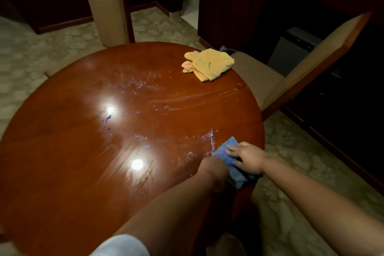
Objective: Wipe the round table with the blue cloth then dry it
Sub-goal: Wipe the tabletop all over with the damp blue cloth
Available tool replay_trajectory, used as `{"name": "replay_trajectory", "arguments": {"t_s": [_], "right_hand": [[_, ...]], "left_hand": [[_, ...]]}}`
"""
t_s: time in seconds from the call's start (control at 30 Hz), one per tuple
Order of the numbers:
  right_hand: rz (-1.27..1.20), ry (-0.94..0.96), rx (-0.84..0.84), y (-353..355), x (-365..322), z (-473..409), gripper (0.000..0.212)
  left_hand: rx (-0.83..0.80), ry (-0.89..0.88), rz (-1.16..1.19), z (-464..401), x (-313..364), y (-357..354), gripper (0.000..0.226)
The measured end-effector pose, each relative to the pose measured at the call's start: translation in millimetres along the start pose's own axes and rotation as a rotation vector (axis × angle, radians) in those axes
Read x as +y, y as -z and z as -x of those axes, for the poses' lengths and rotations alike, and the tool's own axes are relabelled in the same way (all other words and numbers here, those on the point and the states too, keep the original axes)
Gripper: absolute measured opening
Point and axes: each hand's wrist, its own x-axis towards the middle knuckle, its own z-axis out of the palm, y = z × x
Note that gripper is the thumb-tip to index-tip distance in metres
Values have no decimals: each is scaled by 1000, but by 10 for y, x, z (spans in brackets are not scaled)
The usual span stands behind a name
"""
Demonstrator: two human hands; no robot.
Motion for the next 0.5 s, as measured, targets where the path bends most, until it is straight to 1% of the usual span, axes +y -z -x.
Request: {"name": "replay_trajectory", "arguments": {"t_s": [0.07,0.17,0.27,0.37,0.5], "right_hand": [[43,25,-14,-20,-78,71,55],[32,63,-31,-72,-256,202,60],[80,105,-33,-149,-460,306,62],[158,58,-26,-143,-558,309,62],[149,-18,-44,-133,-642,282,61]], "left_hand": [[14,-13,-15,84,-28,-32,20],[9,-26,-26,227,4,-108,22],[4,-16,46,346,43,-199,30],[47,42,103,406,56,-215,33],[90,93,94,479,73,-188,34]]}}
